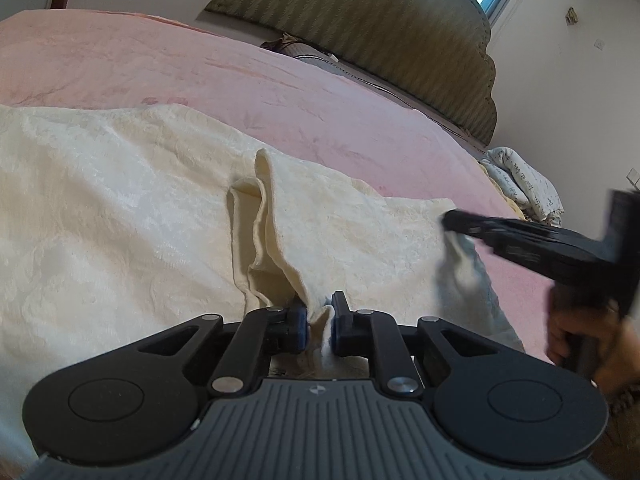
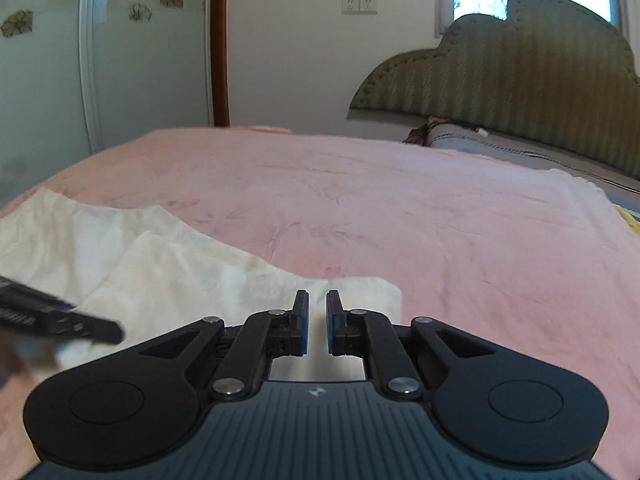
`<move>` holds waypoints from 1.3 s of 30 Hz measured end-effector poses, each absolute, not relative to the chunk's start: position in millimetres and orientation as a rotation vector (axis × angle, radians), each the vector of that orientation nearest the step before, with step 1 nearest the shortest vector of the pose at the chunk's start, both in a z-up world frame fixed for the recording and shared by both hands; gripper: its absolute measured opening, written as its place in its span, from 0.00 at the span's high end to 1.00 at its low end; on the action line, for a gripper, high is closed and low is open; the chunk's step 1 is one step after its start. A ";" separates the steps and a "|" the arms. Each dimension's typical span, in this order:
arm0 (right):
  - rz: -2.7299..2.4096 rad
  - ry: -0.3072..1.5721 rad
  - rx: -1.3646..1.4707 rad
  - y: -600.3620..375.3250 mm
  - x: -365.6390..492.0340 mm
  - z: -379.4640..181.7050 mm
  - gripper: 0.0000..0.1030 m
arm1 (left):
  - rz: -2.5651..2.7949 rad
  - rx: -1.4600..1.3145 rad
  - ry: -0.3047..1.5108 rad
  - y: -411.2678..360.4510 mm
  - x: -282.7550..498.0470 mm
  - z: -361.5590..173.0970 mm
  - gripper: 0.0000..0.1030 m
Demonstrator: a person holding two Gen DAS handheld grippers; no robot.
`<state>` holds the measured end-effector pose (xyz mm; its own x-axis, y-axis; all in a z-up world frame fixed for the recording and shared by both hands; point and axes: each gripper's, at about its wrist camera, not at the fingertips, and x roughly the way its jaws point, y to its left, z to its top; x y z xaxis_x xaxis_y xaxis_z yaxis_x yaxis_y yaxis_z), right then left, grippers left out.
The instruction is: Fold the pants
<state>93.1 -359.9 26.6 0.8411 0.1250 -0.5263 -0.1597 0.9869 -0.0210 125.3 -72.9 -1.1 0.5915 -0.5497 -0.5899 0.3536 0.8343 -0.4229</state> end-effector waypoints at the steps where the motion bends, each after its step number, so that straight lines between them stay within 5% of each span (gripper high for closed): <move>1: 0.137 0.598 -0.078 -359.9 108.6 19.5 0.92 | -0.535 -0.274 0.774 -72.7 125.3 -1.3 0.81; 20: 0.461 0.708 -0.107 -236.3 163.1 1.1 0.90 | -0.525 -0.262 0.761 -67.0 116.0 0.4 0.79; 22: 0.421 0.663 -0.107 -245.3 150.2 9.4 0.90 | -0.534 -0.291 0.772 -59.5 116.5 6.0 0.73; 32: 0.388 0.583 0.013 -280.4 57.1 21.0 0.90 | -0.496 -0.201 0.647 -61.8 151.3 50.2 0.74; 39: 0.466 0.585 -0.075 -226.0 36.1 -7.4 0.90 | -0.427 -0.065 0.709 -98.9 189.1 14.6 0.73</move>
<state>36.1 -226.0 -7.4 0.7330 0.4027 -0.5482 -0.4443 0.8937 0.0624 189.1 -98.9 14.6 0.6771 -0.4012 -0.6169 0.3574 0.9121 -0.2009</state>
